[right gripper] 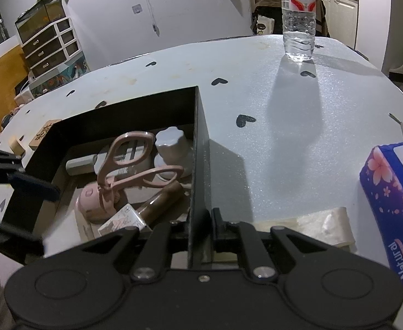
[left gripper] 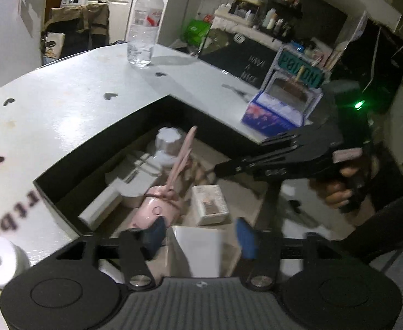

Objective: Organize rigid objects
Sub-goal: 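Carry the white charger into the black box and open the left tool, then move the left tool to the white tape measure and grasp it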

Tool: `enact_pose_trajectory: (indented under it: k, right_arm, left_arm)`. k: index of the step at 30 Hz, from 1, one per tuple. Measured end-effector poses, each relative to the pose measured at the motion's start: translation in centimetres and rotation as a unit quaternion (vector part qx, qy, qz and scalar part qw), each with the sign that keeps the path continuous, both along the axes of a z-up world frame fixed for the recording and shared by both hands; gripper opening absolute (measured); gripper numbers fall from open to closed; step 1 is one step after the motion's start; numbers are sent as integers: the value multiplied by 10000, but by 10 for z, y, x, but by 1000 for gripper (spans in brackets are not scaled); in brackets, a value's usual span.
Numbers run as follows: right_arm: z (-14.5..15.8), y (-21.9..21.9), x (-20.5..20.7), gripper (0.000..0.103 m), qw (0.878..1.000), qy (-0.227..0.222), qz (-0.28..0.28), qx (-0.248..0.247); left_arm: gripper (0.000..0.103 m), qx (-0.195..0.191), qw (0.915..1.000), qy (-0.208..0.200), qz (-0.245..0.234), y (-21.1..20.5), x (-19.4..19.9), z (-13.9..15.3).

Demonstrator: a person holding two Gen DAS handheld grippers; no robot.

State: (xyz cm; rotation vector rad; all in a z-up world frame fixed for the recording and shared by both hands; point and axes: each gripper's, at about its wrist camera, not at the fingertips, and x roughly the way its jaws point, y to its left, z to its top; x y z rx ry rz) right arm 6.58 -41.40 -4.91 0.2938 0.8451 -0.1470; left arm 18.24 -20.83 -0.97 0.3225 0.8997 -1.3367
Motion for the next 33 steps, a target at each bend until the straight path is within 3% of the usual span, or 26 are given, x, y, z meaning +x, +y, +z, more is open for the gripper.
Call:
enact_pose_trajectory:
  k: [15, 23, 33]
  right_arm:
    - [0, 1, 0, 11, 10000, 6, -9, -14]
    - [0, 1, 1, 11, 10000, -1, -11, -3]
    - [1, 1, 0, 11, 10000, -6, -9, -5]
  left_arm:
    - [96, 53, 9999, -74, -51, 2, -18, 11]
    - [103, 43, 9996, -272, 22, 2, -27, 19]
    - [103, -61, 9978, -523, 413, 15, -36, 32]
